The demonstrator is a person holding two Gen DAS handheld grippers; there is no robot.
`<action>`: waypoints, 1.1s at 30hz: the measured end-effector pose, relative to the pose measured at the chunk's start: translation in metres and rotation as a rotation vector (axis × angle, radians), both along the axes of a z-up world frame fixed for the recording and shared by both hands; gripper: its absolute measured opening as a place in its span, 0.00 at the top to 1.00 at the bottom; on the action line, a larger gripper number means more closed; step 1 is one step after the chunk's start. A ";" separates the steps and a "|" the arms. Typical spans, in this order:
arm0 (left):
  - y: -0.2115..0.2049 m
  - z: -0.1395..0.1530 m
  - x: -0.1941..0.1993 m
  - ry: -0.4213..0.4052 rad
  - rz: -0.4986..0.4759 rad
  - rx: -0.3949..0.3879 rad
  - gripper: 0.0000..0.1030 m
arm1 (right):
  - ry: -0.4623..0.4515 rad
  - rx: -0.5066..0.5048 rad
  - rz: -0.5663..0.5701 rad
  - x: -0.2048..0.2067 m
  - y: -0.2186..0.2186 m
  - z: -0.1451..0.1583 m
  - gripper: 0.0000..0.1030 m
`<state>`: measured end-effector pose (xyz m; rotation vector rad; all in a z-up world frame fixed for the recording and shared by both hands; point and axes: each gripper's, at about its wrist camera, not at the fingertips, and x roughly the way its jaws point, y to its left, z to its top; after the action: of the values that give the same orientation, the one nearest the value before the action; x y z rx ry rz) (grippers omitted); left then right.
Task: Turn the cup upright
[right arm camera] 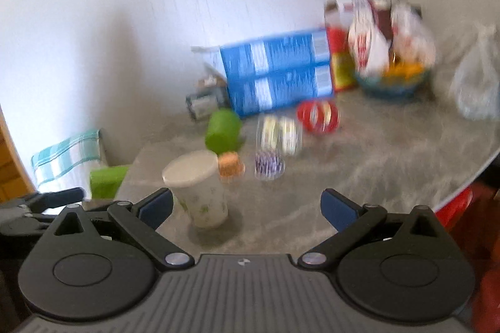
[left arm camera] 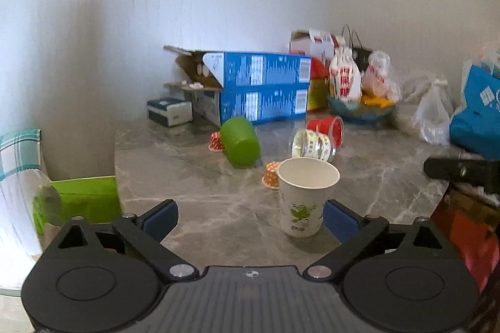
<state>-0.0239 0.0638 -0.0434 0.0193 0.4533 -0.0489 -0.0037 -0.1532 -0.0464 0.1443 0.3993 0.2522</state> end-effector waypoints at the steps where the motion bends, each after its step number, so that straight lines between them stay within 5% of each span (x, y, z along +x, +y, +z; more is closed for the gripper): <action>1: 0.003 0.010 -0.001 0.013 -0.019 0.005 0.03 | -0.001 -0.010 -0.014 -0.002 0.002 0.007 0.01; 7: 0.010 0.044 -0.005 -0.008 -0.059 0.008 0.03 | 0.071 -0.002 0.079 0.001 -0.001 0.035 0.01; 16: 0.011 0.034 0.006 0.030 -0.093 -0.026 0.03 | 0.078 -0.112 0.069 0.001 0.016 0.025 0.01; 33: 0.004 0.039 0.009 0.030 -0.089 -0.031 0.03 | 0.113 -0.089 0.109 0.011 0.016 0.015 0.01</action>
<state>-0.0150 0.0680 -0.0040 0.0086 0.4813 -0.1442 0.0077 -0.1376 -0.0317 0.0490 0.5306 0.3340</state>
